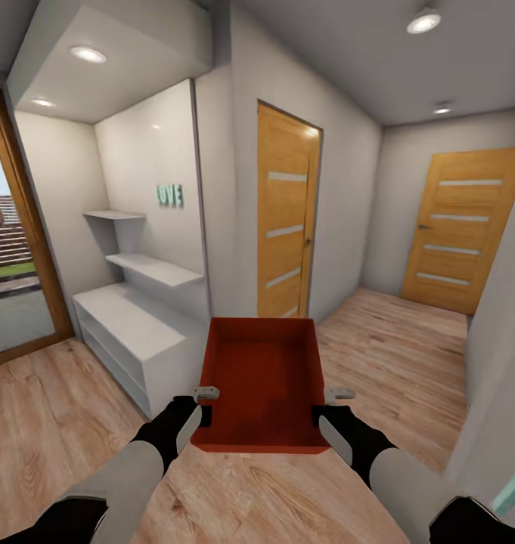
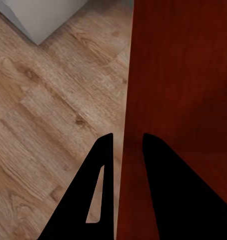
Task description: Move the two storage containers from the living room to the garage. In the garage, place one container on the floor and stack the other container on top of it (either order is fine).
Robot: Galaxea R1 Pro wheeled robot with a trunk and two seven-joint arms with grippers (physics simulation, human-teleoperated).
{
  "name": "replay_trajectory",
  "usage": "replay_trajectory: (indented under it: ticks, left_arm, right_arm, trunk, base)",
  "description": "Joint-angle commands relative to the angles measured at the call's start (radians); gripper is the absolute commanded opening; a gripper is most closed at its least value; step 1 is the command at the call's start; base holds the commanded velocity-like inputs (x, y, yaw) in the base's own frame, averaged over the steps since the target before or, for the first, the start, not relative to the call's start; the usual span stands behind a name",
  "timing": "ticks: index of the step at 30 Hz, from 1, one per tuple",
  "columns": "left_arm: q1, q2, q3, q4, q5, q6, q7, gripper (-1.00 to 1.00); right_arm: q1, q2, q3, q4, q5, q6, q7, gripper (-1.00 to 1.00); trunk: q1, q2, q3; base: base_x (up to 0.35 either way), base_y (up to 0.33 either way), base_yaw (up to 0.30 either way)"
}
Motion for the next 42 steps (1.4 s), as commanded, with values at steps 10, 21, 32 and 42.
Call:
replay_trajectory:
  ticks: [10, 21, 32, 42]
  left_arm:
    - [0.000, 0.001, -0.006, 0.002, -0.026, 0.012, 0.027, -1.00]
    - [0.000, 0.001, -0.006, 0.002, -0.026, 0.012, 0.027, -1.00]
    - [0.000, 0.001, -0.007, 0.002, -0.026, 0.012, 0.027, -1.00]
    - [0.000, 0.001, -0.006, 0.002, -0.026, 0.012, 0.027, -1.00]
  right_arm:
    - [-0.003, -0.001, -0.015, -0.004, 0.025, 0.007, -0.010, -1.00]
    - [-0.003, -0.001, -0.015, -0.004, 0.025, 0.007, -0.010, -1.00]
    - [-0.003, -0.001, -0.015, -0.004, 0.025, 0.007, -0.010, -1.00]
    - [-0.003, -0.002, -0.015, -0.004, 0.025, 0.007, -0.010, -1.00]
  trunk:
    - [0.001, -0.002, -0.002]
    - [0.001, -0.002, -0.011]
    - [0.001, -0.002, -0.022]
    - [0.001, -0.002, -0.023]
  base:
    - [0.322, 0.000, 0.000]
    - [0.322, 0.000, -0.124]
    - [0.322, 0.000, -0.153]
    - [0.322, 0.000, -0.089]
